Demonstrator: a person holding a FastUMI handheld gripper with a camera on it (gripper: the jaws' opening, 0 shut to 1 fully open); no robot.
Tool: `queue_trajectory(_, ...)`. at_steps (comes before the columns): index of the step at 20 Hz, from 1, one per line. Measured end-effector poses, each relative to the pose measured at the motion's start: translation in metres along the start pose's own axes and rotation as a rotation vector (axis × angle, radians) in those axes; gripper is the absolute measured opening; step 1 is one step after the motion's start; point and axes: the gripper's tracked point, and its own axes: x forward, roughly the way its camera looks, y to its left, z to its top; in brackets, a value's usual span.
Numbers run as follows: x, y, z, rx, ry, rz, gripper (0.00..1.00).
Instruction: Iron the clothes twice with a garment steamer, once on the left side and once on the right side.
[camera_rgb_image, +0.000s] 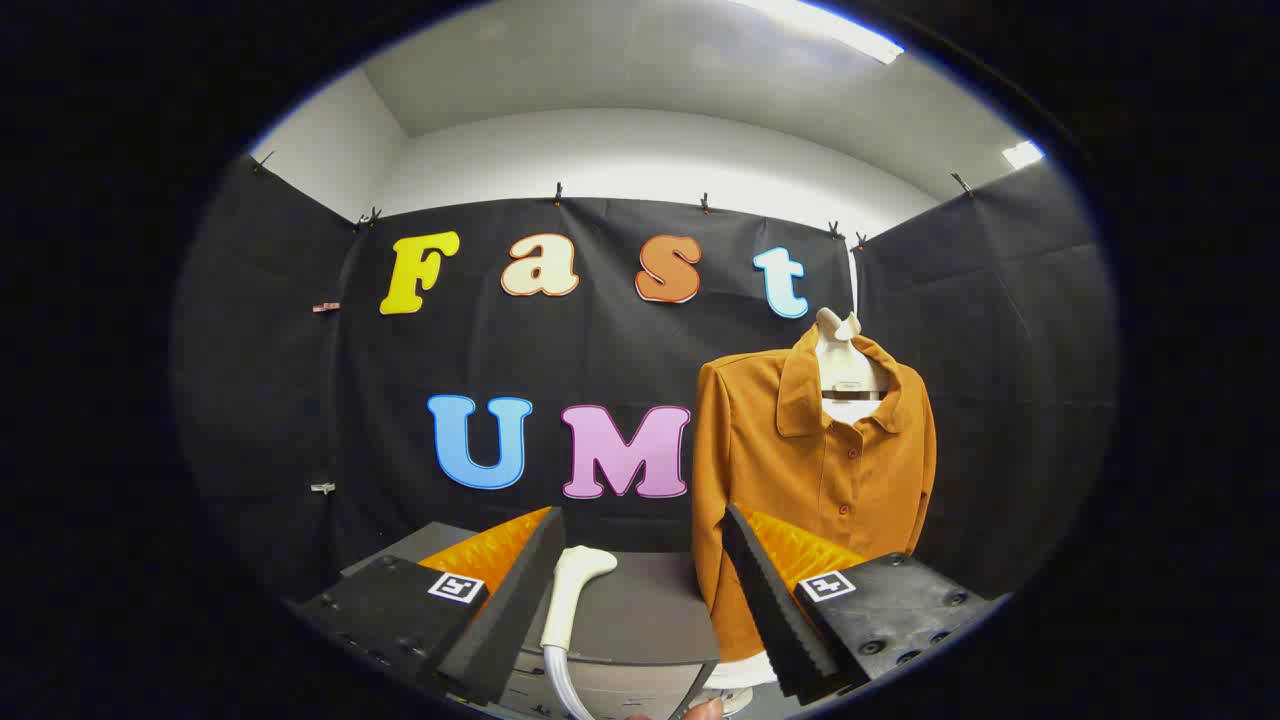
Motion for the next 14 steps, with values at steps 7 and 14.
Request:
queue_trajectory(7,-0.0028,0.0016,0.0056,-0.029,-0.014,0.001,0.98)
queue_trajectory(14,-0.0036,-0.0015,0.0103,-0.025,-0.016,-0.01,0.98)
